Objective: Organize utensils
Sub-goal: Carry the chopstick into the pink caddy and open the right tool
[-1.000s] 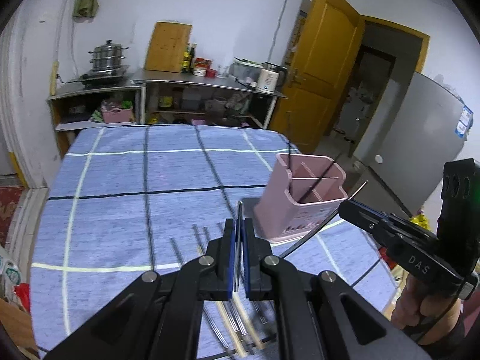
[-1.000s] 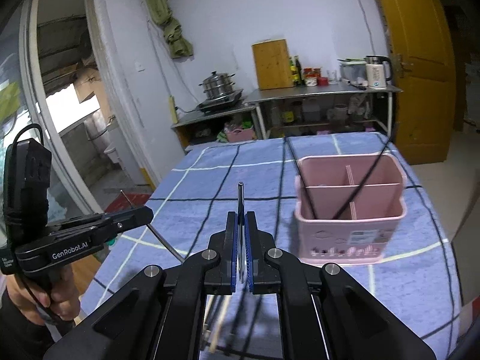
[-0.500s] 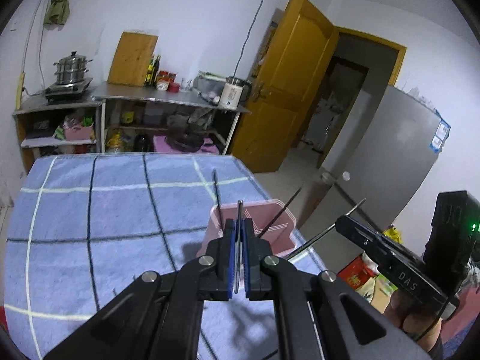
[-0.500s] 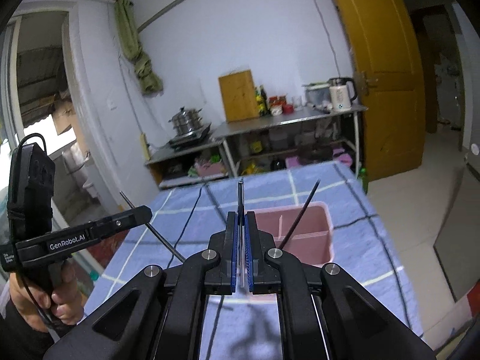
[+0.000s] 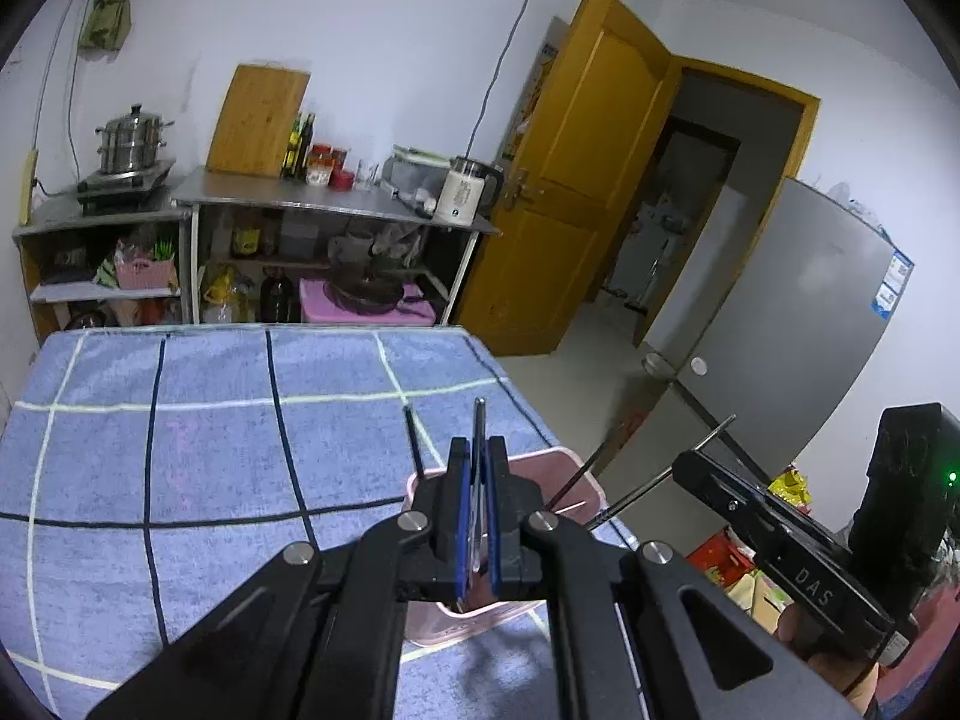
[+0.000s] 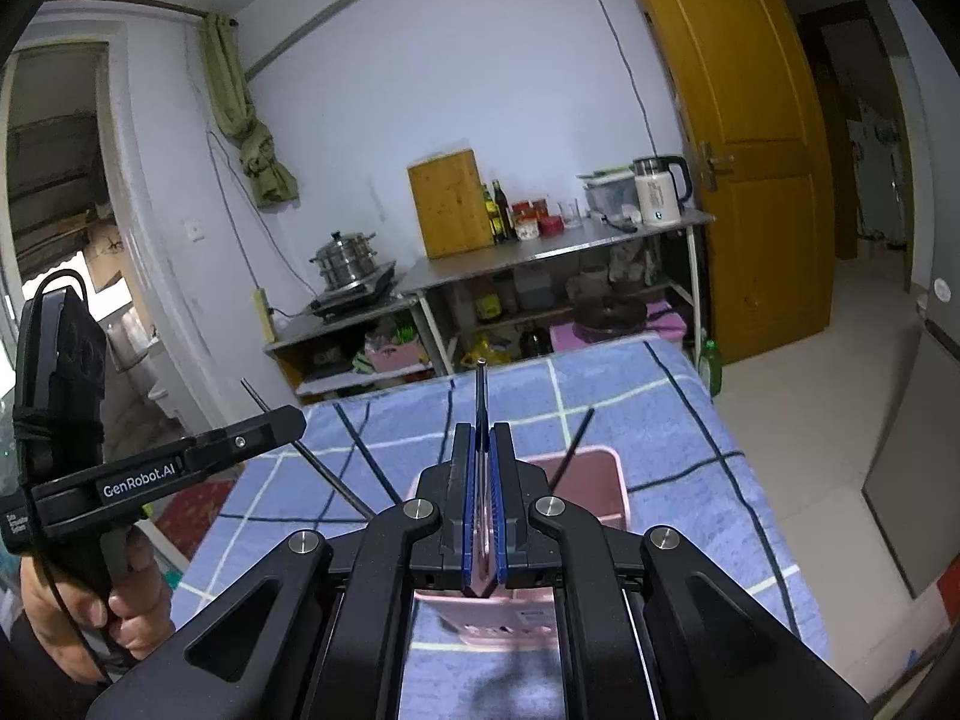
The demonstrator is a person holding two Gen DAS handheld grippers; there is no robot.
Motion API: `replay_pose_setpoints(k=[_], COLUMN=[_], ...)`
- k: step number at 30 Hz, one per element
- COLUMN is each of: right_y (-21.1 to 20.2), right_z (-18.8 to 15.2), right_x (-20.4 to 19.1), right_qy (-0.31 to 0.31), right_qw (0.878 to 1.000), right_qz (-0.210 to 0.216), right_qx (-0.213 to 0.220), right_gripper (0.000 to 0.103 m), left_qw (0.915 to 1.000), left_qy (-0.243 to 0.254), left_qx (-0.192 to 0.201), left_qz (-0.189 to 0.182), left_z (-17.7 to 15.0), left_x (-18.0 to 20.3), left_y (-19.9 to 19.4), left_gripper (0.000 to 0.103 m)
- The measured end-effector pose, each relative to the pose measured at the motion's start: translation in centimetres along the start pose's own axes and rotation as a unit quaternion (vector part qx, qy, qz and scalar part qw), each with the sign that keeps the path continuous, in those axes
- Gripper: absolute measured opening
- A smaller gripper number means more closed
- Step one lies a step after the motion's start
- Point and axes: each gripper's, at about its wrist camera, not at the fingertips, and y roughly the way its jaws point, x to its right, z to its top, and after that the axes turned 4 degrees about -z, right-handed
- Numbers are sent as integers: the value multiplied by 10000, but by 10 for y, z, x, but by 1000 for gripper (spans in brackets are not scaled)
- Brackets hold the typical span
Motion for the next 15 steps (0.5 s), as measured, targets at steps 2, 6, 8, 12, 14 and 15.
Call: replay_pose_setpoints(k=[2, 6, 8, 12, 14, 15], right_y=[11, 27, 35, 46, 51, 53], right_z=[-7, -19, -25, -35, -39, -40], right_x=[2, 5, 6, 10, 12, 13], right_qy=[15, 7, -6, 1, 3, 3], right_qw=[9999, 9995, 9991, 9983, 9977, 9973], right_qz=[-9, -26, -57, -96, -100, -99], right_qx=[-120, -321, -417, -580, -673, -722], right_gripper=[5, 5, 5, 5, 5, 5], left_qw=[10000, 9996, 9993, 9987, 9986, 9985], left_qy=[-10, -36, -45, -86, -97, -103], left_qx=[-75, -279, -359, -483, -518, -524], left_qz=[33, 52, 63, 100, 101, 119], left_z=[-3, -15, -20, -28, -30, -32], left_x=[-3, -10, -12, -18, -20, -21], left_y=[10, 26, 33, 42, 45, 46], left_gripper=[5, 5, 5, 5, 5, 5])
